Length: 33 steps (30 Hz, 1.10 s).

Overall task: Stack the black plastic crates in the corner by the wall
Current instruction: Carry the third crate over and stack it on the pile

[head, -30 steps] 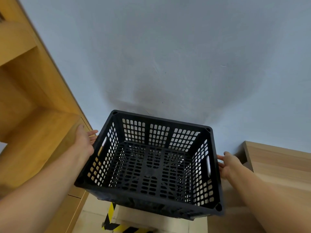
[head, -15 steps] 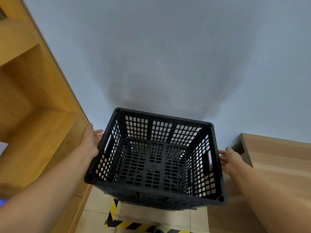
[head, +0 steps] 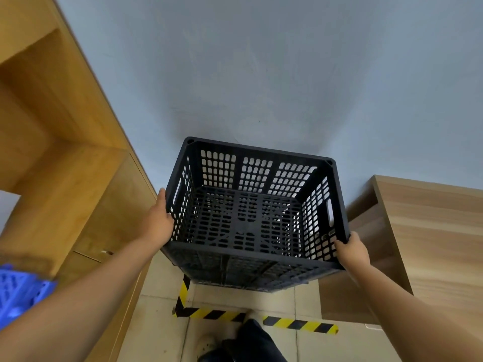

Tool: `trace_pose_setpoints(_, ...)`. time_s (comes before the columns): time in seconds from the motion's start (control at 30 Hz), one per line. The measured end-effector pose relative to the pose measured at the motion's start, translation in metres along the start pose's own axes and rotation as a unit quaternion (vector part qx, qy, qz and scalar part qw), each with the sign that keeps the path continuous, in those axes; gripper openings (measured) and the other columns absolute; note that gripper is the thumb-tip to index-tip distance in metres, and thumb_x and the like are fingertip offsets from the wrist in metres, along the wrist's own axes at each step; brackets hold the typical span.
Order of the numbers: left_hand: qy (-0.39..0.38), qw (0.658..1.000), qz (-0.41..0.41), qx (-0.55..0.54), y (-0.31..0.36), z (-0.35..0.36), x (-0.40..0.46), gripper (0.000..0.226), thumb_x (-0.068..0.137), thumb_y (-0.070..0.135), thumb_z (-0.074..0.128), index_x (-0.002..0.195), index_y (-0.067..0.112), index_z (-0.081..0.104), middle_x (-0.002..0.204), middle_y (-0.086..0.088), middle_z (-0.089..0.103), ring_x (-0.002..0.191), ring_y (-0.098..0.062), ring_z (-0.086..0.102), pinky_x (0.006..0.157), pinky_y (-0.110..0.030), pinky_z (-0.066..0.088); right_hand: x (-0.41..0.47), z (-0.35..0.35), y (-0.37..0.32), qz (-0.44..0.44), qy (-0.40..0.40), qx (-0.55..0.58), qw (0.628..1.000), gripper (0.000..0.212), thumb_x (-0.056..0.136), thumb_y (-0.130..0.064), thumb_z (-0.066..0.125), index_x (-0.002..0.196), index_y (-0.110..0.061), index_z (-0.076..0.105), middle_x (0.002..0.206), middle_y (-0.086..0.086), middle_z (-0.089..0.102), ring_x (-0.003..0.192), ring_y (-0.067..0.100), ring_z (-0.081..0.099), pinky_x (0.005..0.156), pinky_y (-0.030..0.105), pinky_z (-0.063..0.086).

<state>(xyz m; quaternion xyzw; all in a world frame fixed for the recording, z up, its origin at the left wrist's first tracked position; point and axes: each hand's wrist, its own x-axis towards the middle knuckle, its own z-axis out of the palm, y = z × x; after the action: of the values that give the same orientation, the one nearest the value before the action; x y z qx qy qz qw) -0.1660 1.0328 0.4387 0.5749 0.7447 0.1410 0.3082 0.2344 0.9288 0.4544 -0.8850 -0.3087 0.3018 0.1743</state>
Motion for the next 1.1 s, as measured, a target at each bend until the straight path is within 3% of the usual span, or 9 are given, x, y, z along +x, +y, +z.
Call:
trace_pose_setpoints(0.13,-0.014,1.0,0.014,0.005,0.003,-0.001,-0.001,0.071,0.097,0.008,0.038,0.15,0.029,-0.003,0.068,-0.008,0.05,0.051,-0.017,0.04,0.042,-0.029,0.034,-0.001,0.0,-0.001,0.004,0.001,0.013,1.0,0.033,0.096,-0.015,0.047,0.127,-0.006,0.041,0.104,0.017,0.058,0.09,0.035,0.058,0.079,0.043,0.05)
trace_pose_setpoints(0.4,-0.016,1.0,0.005,-0.009,-0.006,0.001,0.004,0.071,0.097,0.009,0.037,0.15,0.033,-0.004,0.089,-0.013,0.061,0.052,-0.018,0.041,0.044,-0.03,0.038,-0.002,0.004,0.002,0.002,0.009,0.007,1.0,0.038,0.095,-0.013,0.046,0.132,-0.005,0.038,0.117,0.023,0.058,0.086,0.029,0.053,0.077,0.04,0.048)
trace_pose_setpoints(0.6,-0.015,1.0,0.009,0.002,-0.003,0.0,-0.002,0.07,0.097,0.008,0.037,0.15,0.03,-0.004,0.086,-0.005,0.053,0.052,-0.014,0.04,0.041,-0.025,0.034,0.001,0.006,0.003,-0.001,0.024,-0.009,1.0,0.039,0.096,-0.015,0.045,0.133,-0.006,0.036,0.109,0.021,0.057,0.084,0.03,0.054,0.077,0.045,0.051)
trace_pose_setpoints(0.73,-0.018,1.0,0.009,0.003,-0.006,0.002,-0.002,0.07,0.097,0.008,0.037,0.151,0.028,-0.003,0.087,-0.01,0.058,0.052,-0.015,0.042,0.042,-0.027,0.036,0.001,0.006,0.003,-0.003,0.03,-0.015,0.999,0.039,0.095,-0.014,0.046,0.132,-0.005,0.037,0.102,0.018,0.055,0.084,0.03,0.054,0.077,0.046,0.05)
trace_pose_setpoints(0.9,-0.011,1.0,0.01,-0.005,-0.005,0.003,0.001,0.068,0.098,0.009,0.036,0.15,0.03,-0.003,0.124,-0.016,0.056,0.052,-0.015,0.045,0.041,-0.024,0.037,-0.002,0.005,0.002,-0.008,0.034,-0.001,0.999,0.039,0.094,-0.013,0.047,0.131,-0.006,0.039,0.104,0.018,0.056,0.087,0.032,0.056,0.082,0.05,0.052)
trace_pose_setpoints(1.1,-0.006,1.0,0.014,-0.026,-0.005,0.006,0.004,0.061,0.099,0.013,0.034,0.15,0.028,0.004,0.114,-0.013,0.06,0.055,-0.019,0.046,0.049,-0.035,0.044,-0.002,-0.002,-0.002,-0.02,0.044,0.023,0.999,0.035,0.093,-0.013,0.05,0.128,-0.005,0.045,0.103,0.017,0.058,0.088,0.033,0.057,0.082,0.046,0.051)
